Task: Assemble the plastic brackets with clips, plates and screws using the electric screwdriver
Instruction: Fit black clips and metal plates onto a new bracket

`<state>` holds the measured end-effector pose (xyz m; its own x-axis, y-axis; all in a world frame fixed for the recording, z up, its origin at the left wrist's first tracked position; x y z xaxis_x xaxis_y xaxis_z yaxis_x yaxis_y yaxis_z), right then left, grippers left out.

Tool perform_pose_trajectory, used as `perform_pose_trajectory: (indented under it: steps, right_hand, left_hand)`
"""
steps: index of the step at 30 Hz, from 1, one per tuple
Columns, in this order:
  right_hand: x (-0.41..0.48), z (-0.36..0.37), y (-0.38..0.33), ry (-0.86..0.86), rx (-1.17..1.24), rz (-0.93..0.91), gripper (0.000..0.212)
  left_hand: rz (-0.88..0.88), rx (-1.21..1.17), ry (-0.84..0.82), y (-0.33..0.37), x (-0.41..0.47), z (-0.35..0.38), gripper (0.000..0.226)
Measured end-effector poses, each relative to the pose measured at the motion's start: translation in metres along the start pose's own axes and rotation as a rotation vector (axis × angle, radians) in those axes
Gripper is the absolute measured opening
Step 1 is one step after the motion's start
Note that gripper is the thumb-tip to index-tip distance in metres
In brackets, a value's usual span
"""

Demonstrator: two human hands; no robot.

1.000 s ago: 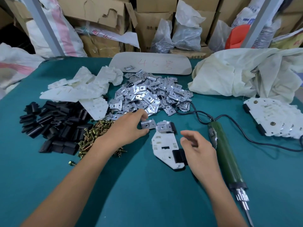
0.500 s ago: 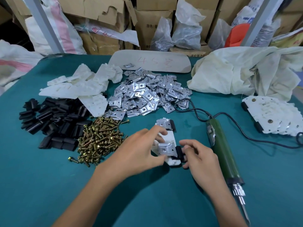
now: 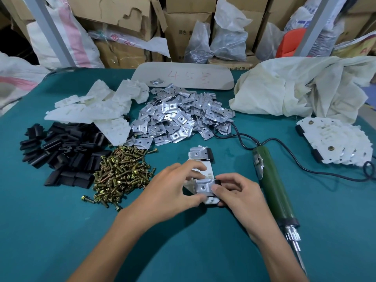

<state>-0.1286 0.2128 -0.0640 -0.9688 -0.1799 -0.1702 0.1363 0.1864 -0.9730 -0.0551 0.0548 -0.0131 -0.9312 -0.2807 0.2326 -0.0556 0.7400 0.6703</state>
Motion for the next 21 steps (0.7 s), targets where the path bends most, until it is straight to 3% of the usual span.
perform_pose_trajectory:
  steps: [6,12,15,17,21]
  right_hand:
    - [0.003,0.003,-0.003,0.024,0.219,0.023,0.026]
    - [0.001,0.002,-0.006,0.051,0.323,0.004,0.023]
    - [0.001,0.004,-0.006,0.039,0.373,0.020,0.028]
    - [0.000,0.007,-0.006,0.020,0.399,0.033,0.029]
    - [0.001,0.008,-0.007,0.021,0.369,0.012,0.028]
  left_hand:
    - [-0.138,-0.202,0.153,-0.024,-0.003,-0.005,0.053]
    - [-0.292,-0.453,0.163,-0.036,-0.006,0.001,0.069]
    - [-0.335,-0.601,0.085,-0.035,-0.006,0.011,0.079]
    - [-0.337,-0.674,0.043,-0.030,-0.006,0.015,0.075]
    - [-0.280,-0.716,0.115,-0.021,-0.005,0.006,0.056]
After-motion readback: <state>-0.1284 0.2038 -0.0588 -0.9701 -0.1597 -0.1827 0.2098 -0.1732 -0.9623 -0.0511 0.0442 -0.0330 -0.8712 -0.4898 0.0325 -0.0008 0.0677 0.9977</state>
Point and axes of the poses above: each hand's wrist, its own x-axis towards the middle knuckle, its own z-axis out of the palm, y = z × x, the point moved 10 cm from there along x, towards the middle knuckle, and after that the axes turned 14 degrees about y, right-handed, at the moved point
